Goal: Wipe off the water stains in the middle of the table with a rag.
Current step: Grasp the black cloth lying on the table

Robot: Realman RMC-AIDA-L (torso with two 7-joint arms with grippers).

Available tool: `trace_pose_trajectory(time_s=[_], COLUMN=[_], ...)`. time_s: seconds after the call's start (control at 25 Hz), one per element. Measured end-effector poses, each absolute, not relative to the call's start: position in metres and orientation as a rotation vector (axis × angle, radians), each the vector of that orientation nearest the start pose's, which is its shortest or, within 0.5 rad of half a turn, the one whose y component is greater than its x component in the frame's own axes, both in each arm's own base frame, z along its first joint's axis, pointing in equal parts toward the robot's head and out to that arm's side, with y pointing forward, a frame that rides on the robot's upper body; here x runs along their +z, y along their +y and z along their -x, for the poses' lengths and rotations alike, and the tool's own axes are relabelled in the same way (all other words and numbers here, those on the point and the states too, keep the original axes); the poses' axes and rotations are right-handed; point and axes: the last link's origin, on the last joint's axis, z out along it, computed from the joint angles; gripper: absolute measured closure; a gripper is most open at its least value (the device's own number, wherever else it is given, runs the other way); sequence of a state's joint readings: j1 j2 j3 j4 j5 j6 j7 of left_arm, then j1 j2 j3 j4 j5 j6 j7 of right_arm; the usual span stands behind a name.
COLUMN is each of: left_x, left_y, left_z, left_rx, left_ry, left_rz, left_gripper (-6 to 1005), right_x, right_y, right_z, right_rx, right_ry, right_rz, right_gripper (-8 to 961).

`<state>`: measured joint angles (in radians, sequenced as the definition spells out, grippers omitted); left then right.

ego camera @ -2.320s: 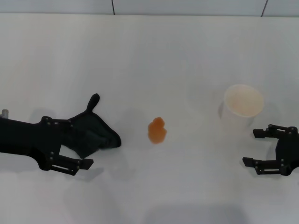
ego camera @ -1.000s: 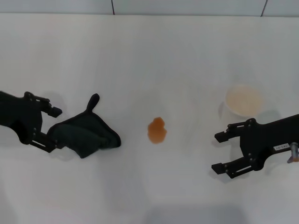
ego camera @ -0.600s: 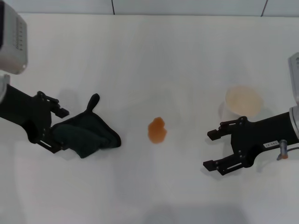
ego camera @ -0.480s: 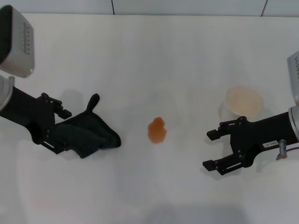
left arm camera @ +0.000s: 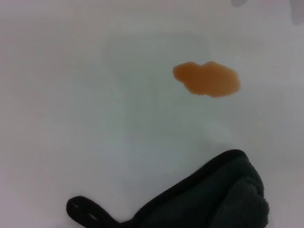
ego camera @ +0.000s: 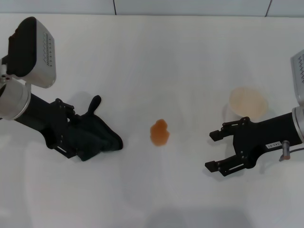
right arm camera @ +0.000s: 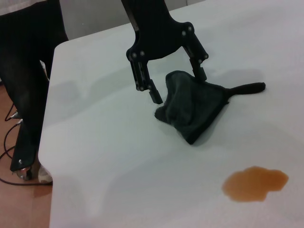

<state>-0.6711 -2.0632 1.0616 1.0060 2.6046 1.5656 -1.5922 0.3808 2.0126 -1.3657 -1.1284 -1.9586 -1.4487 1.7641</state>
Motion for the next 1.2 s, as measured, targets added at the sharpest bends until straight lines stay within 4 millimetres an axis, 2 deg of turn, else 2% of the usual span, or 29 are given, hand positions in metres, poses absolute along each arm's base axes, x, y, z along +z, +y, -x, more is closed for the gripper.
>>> trace_pose_trajectory(time_s=[0.68,0.8,1.0,1.2], left_x=[0.0023,0.0029,0.0025,0.0016], left_y=[0.3593,0.3601,0.3606,0.3597], left_z=[0.245,0.2454,0.2447,0.2455], left_rx=[0.591,0.586,0.588,0.59], left_ry=[-0.149,-0.156,-0.164,-0.173], left_rz=[2.98,2.972,2.971,2.972], left_gripper=[294,529,739,892], right_x=[-0.0178,-0.0181,-0.019,-0.0196], right_y=[0.3163,0.317,0.3179,0.3179], right_z=[-0.2226,-0.2231,-0.2229,-0.2227], right_rx=[0.149,0.149,0.147,0.147], right_ry=[0.446,0.448,0.448,0.446], right_rz=[2.992,2.988,2.988,2.988], right_gripper=[109,109,109,109])
